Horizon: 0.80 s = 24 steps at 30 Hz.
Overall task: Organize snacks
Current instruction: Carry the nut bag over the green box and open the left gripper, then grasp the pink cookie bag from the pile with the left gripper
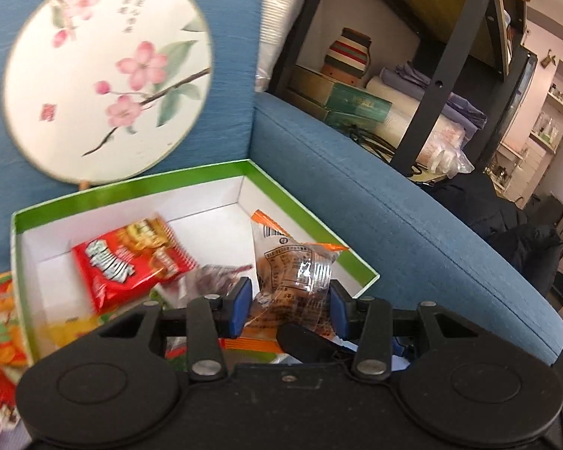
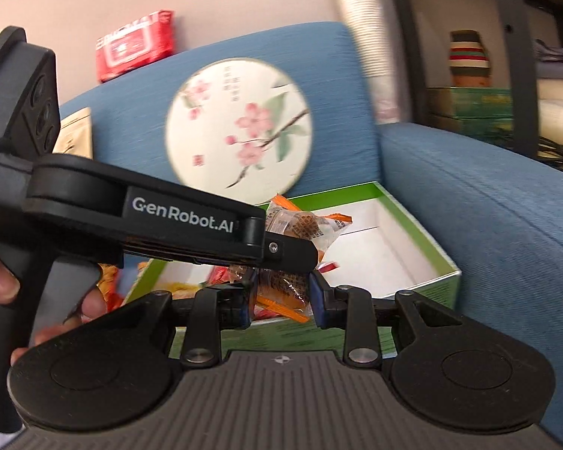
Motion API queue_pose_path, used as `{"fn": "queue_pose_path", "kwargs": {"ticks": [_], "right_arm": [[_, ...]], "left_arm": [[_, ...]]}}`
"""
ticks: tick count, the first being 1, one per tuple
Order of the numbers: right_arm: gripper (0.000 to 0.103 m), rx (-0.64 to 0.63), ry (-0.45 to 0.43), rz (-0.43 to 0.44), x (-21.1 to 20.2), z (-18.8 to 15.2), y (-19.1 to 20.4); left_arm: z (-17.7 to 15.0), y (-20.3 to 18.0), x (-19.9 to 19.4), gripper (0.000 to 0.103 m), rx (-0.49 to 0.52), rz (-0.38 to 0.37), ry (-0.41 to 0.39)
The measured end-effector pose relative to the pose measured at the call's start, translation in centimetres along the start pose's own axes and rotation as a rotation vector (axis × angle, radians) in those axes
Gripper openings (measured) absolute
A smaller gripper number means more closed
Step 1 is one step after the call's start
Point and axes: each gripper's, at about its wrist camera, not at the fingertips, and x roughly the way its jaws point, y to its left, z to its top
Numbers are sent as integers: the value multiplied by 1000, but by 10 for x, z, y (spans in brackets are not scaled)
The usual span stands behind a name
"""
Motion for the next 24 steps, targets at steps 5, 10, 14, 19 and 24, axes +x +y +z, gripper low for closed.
{"fn": "queue_pose_path", "kwargs": {"ticks": [5, 10, 14, 19, 24], "right_arm": [[62, -4, 7, -98, 13, -4, -6], [101, -57, -25, -72, 6, -6, 2], [101, -93, -32, -42, -2, -10, 14], [103, -164, -21, 41, -4, -15, 41], [103, -191, 57, 195, -3, -24, 73]], "left_arm": [[4, 3, 12, 103, -33, 12, -4], [-10, 10, -15, 103, -67, 85, -72], [-23, 21, -46, 103, -72, 141, -100], [-52, 43, -96, 103, -171, 223, -140], [-87, 75, -145, 103, -265, 330, -159]]}}
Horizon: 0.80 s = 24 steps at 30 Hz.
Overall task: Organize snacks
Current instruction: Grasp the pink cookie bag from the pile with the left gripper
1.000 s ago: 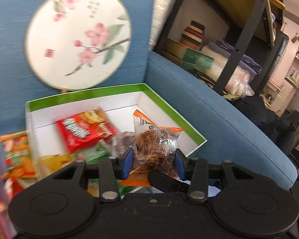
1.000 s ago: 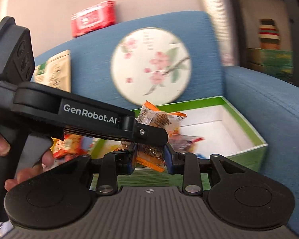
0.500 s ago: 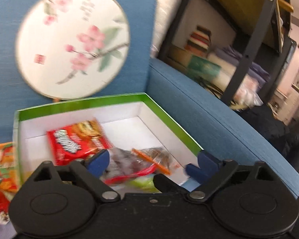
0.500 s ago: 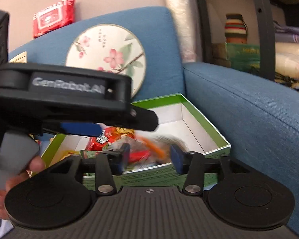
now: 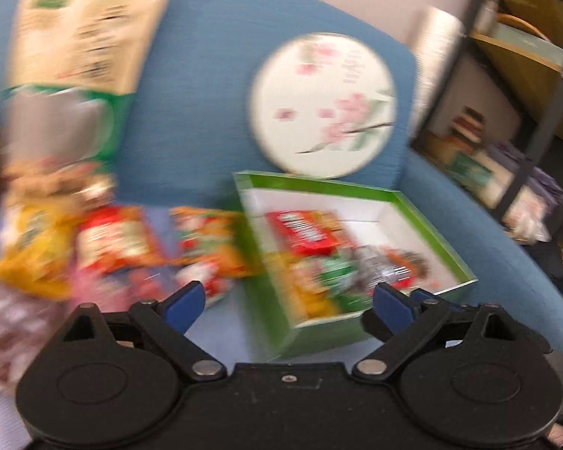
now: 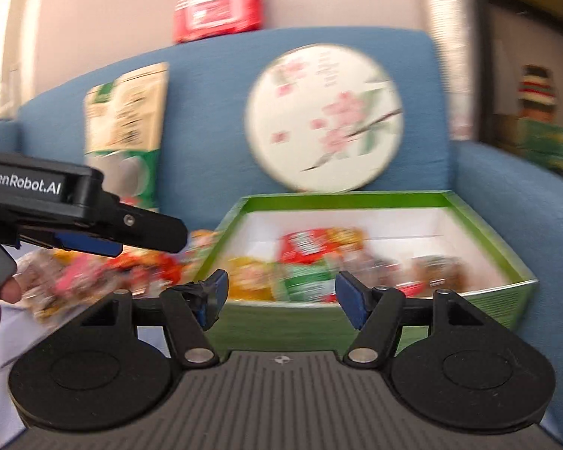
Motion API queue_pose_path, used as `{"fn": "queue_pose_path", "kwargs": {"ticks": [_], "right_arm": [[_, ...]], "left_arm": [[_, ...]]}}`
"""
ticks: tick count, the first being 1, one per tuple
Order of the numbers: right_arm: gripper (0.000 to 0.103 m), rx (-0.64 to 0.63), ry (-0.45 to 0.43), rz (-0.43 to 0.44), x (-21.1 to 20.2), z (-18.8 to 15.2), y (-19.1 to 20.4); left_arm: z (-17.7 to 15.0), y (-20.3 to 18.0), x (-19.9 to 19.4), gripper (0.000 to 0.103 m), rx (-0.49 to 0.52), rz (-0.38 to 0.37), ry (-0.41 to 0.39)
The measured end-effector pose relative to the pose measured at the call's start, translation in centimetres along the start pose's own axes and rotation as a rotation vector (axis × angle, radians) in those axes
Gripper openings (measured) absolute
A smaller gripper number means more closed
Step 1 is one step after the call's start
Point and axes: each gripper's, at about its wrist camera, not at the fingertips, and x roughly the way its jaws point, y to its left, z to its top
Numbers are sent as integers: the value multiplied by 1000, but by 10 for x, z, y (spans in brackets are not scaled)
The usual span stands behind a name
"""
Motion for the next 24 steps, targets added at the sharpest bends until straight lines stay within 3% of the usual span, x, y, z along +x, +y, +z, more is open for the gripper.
{"fn": "queue_pose_path", "kwargs": {"ticks": [6, 12, 13, 14, 17, 19, 21, 23, 24], "right_arm": [[103, 6, 89, 197, 13, -8, 37], [103, -44, 145, 231, 23, -19, 53], [103, -41, 153, 235, 25, -19, 53], [103, -40, 160, 238, 26, -20, 53], [103, -47, 179, 258, 26, -22, 55], [103, -46, 194, 292, 24, -23, 58], [103, -49, 207, 323, 24, -24, 60], [103, -69, 223, 350, 25, -25, 65], [103, -82, 228, 354, 25, -26, 68]], "left_arm": [[3, 56, -12, 103, -81, 133, -2], [14, 84, 20, 103, -118, 180, 59], [12, 88, 26, 85, -120, 187, 81], [8, 92, 30, 46, -137, 197, 91], [-7, 102, 26, 38, -208, 84, 137], [-20, 110, 17, 37, -312, -84, 182], [-35, 113, 11, 41, -356, -158, 237], [-46, 110, -6, 77, -314, -130, 207], [-49, 108, -15, 86, -294, -89, 185]]}}
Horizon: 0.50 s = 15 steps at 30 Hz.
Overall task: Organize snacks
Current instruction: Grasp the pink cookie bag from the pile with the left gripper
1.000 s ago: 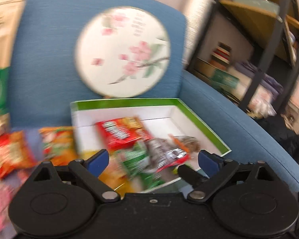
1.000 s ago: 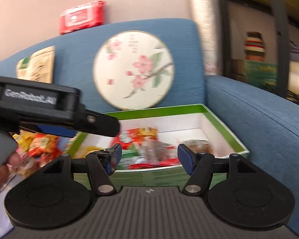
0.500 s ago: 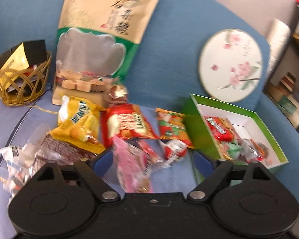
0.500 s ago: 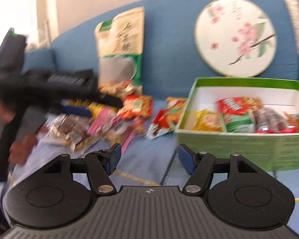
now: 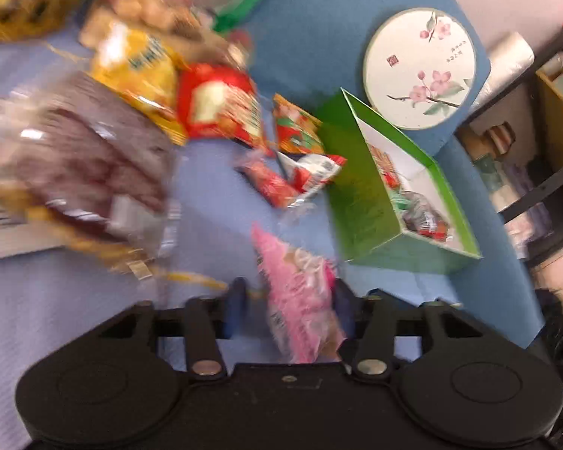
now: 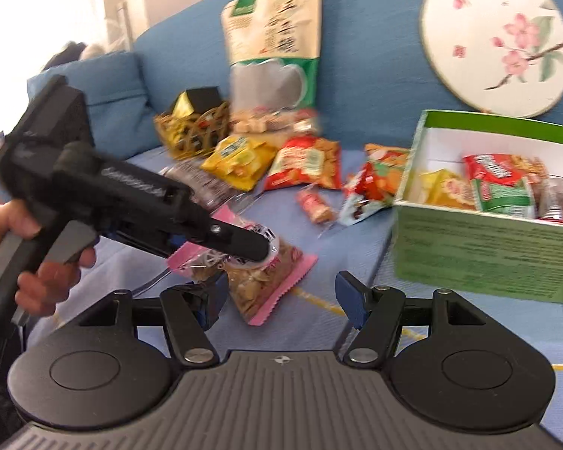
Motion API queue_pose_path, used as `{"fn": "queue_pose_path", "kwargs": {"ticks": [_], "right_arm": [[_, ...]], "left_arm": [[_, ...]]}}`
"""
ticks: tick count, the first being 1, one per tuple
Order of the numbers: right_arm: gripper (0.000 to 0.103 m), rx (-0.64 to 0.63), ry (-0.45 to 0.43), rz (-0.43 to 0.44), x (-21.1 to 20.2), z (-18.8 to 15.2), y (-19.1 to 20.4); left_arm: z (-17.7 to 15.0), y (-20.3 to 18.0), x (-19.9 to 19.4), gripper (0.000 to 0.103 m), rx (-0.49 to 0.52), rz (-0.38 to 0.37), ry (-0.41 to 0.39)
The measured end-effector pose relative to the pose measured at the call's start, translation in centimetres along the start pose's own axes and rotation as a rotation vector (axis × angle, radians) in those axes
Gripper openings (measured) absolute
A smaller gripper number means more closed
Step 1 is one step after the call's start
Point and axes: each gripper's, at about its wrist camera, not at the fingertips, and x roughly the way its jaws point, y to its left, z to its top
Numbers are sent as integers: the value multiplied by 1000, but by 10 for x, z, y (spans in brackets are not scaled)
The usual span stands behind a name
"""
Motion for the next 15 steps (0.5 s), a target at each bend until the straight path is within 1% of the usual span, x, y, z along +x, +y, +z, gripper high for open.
{"fn": "queue_pose_path", "kwargs": {"ticks": [1, 2, 4, 6, 8, 12, 15], "right_arm": [[103, -9, 10, 3, 2, -1, 2], [103, -12, 21, 11, 4, -1, 4], [103, -3, 34, 30, 8, -3, 6], [102, 20, 44, 54, 12, -3, 6], [102, 56, 45, 67, 14, -3, 5], [99, 115, 39, 78, 15, -4, -2], [94, 167, 49, 80, 17, -5, -9]], "left_arm": [[-4, -1, -9, 93, 17, 30, -25], [-7, 0, -16, 93, 27, 38, -37], [-11, 3, -27, 93, 16, 12, -34], [-11, 4, -31, 93, 4, -6, -23], [-9, 3, -32, 93, 11, -8, -26], [0, -13, -23, 95, 31, -28, -37], [1, -22, -15, 96, 51, -39, -18]]}}
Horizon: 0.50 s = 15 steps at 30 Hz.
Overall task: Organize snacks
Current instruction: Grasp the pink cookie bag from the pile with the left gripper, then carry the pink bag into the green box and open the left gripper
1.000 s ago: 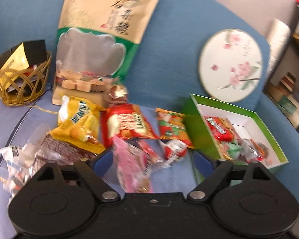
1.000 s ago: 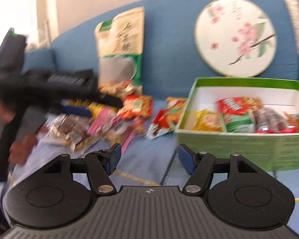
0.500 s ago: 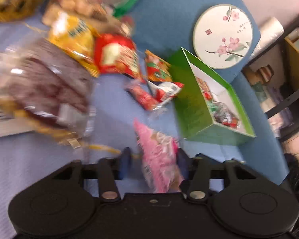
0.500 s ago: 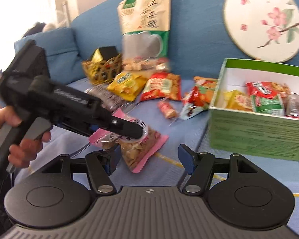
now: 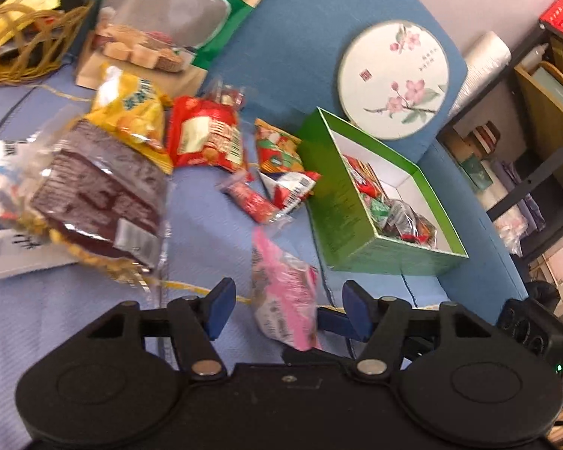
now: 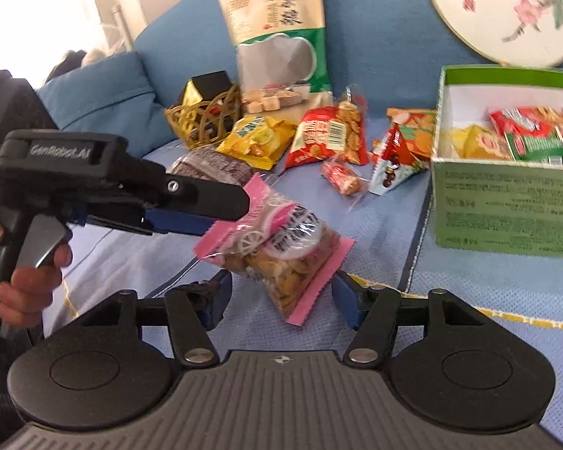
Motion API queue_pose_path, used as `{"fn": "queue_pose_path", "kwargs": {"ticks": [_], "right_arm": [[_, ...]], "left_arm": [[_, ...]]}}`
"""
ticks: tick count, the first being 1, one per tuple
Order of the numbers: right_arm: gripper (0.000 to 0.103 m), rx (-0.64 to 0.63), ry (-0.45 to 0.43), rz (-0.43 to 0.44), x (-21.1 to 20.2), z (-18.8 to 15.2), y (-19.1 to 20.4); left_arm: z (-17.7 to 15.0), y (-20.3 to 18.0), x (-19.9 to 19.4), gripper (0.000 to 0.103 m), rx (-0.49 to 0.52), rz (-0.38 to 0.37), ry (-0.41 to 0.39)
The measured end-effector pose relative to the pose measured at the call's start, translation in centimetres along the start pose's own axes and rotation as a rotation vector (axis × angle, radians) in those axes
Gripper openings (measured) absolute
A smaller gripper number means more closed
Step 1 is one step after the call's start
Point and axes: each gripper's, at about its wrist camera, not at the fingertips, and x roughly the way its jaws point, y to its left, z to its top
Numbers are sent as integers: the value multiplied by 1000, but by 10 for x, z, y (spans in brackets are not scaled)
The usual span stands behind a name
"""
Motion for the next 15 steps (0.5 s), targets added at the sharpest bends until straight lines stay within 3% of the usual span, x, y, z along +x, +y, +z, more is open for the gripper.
{"fn": "queue_pose_path", "kwargs": {"ticks": [3, 7, 9, 10, 11, 12, 15], "right_arm": [[92, 27, -4, 9, 0, 1, -3], [89, 22, -8, 13, 0, 1, -3], [86, 26, -10, 13, 2, 1, -3], [79, 33, -9, 12, 4, 2, -3], [69, 41, -4, 10, 8, 2, -4], [48, 42, 5, 14, 9, 3, -4], [39, 4, -15, 7, 1, 3, 0]], "left_arm": [[1, -5, 4, 96, 13, -11, 0], [2, -7, 10, 89, 54, 29, 5], [3, -4, 13, 78, 75, 45, 21], [3, -1, 16, 62, 77, 46, 34], [3, 2, 18, 36, 72, 48, 49], [3, 4, 20, 25, 66, 49, 62], [3, 5, 16, 19, 50, 13, 58]]}}
